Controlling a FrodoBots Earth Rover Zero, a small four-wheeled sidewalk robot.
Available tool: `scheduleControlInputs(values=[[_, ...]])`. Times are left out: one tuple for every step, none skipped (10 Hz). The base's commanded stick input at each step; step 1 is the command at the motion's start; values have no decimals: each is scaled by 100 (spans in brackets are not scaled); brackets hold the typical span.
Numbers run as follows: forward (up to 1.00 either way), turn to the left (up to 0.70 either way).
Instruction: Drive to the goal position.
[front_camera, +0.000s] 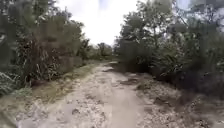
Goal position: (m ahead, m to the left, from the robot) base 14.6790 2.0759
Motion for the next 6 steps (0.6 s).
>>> scheduleControlInputs(values=[[85, 24], [85, 34], [85, 34], [85, 0], [85, 0], [85, 0]])
